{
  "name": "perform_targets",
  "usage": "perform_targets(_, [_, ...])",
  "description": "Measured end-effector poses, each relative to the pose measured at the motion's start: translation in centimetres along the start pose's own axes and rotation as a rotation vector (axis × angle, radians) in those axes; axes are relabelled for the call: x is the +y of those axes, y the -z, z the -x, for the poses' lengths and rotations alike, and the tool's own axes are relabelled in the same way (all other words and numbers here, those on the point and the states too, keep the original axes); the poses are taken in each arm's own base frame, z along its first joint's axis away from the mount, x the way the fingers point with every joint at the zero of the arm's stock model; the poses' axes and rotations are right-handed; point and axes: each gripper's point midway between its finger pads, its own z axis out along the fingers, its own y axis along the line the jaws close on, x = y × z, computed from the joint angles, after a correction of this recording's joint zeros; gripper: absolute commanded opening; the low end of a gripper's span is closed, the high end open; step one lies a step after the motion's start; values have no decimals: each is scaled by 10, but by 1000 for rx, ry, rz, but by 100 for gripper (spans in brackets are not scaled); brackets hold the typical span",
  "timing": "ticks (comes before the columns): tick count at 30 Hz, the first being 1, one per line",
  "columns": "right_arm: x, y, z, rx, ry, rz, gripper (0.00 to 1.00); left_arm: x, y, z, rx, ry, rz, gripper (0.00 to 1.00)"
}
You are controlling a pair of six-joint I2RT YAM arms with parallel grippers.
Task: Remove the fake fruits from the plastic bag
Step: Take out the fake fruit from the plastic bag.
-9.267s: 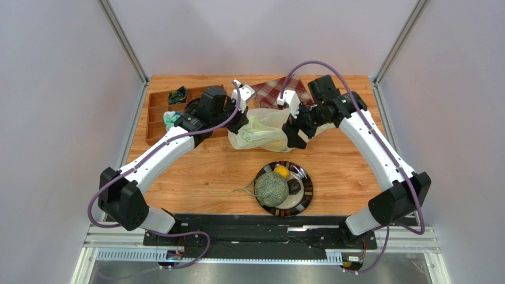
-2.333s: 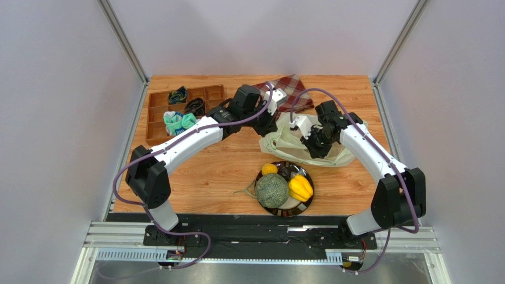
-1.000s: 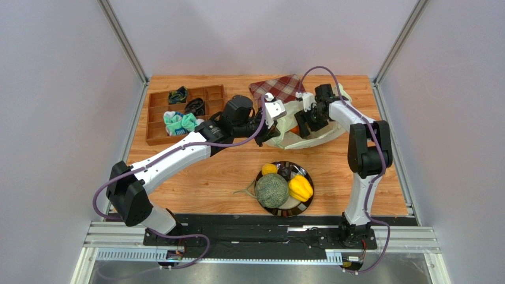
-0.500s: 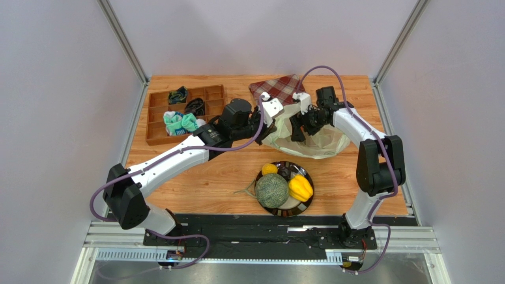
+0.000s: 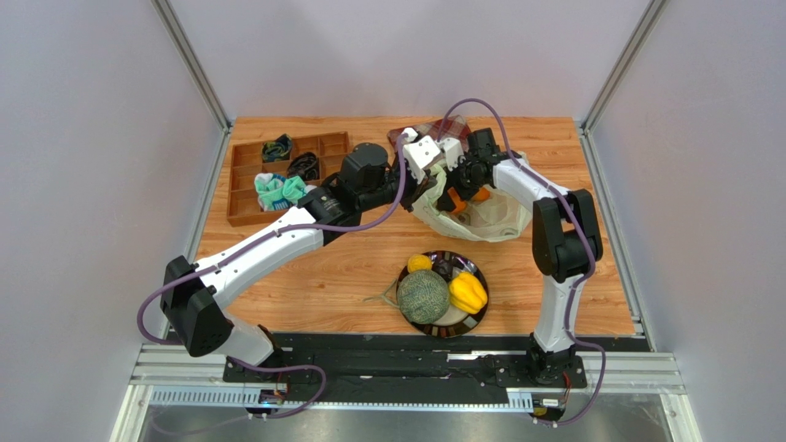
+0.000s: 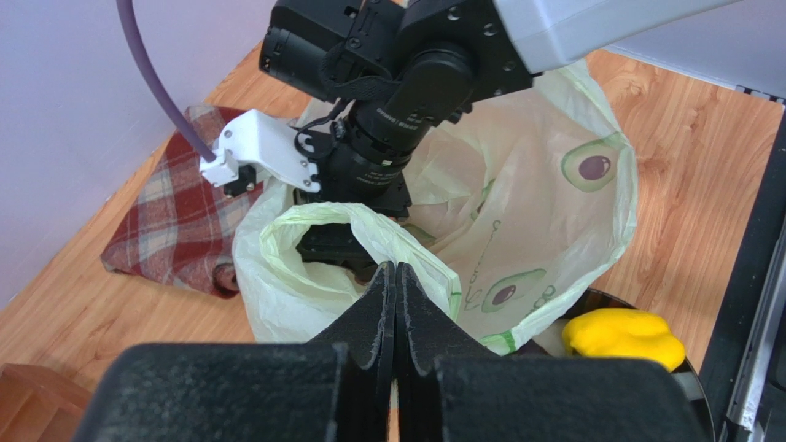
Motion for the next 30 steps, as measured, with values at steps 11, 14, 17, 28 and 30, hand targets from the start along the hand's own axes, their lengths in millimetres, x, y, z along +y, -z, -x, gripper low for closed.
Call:
perform_targets(11, [-26,-29,9,16,62,-52,55,1,-1,-5,18,7,7,0])
perform_targets(14, [-25,-22,10,14,81,-57,51,6,-1,-7,23,10,29,0])
perform_targets(17, [-12,5,5,23,104,-51,52,17,-4,-14,38,24,55,0])
perform_targets(28, [62,170,13,-119,250,-63,51,65,-21,-55,125,82,154,0])
perform_targets(30, [76,187,6,-119,257,-37,52,65,-24,-54,124,82,152,0])
